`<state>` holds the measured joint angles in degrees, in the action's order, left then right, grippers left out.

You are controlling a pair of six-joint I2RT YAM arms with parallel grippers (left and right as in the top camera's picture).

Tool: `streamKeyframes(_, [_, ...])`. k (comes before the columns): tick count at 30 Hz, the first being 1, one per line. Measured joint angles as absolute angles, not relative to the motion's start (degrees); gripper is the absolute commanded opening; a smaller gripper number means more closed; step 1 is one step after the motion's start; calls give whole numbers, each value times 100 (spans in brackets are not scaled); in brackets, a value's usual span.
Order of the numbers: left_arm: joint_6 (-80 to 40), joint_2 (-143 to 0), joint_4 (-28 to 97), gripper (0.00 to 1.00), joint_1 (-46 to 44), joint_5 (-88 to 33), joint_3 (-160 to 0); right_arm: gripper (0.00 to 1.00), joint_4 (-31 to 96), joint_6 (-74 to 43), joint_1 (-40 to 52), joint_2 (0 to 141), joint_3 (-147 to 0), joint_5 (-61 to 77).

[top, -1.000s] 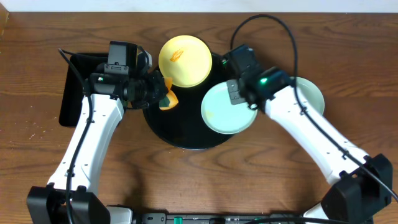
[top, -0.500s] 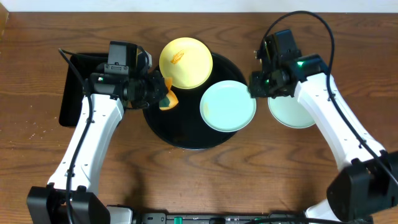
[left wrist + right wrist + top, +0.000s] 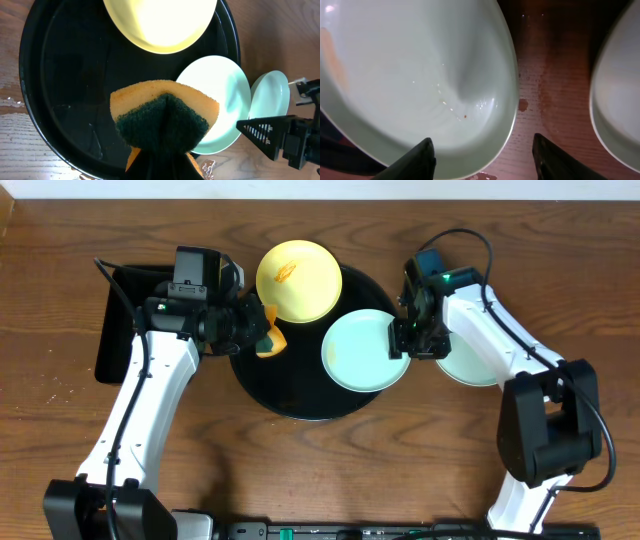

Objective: Clean dirty plates on tray and stack at the side

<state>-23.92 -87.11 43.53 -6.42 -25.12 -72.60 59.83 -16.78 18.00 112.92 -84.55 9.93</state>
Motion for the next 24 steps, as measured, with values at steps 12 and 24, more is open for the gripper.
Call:
streamKeyframes(12, [-2392, -8711, 4353, 8, -642, -2515, -7260, 30, 5640, -1767, 1800, 11775, -8455, 1013])
streamKeyframes(24, [-2390, -8711, 4353, 8, -642, -2512, -7260, 1, 5605, -1826, 1800, 11791, -8466, 1210])
